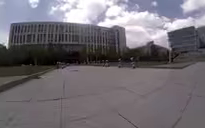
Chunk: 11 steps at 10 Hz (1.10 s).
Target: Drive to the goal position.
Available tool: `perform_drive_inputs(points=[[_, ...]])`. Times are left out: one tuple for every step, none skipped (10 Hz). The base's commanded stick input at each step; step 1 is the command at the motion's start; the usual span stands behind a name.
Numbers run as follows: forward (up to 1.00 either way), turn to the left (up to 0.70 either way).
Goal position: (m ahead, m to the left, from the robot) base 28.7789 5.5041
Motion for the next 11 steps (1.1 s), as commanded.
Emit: perform_drive_inputs(points=[[0.7, 0.0], [0.7, 0.0], [0.7, 0.0], [0.7, 0.0], [0.7, 0.0], [0.7, 0.0], [0.7, 0.0], [0.7, 0.0], [0.7, 0.0], [0.7, 0.0], [0.7, 0.0]])
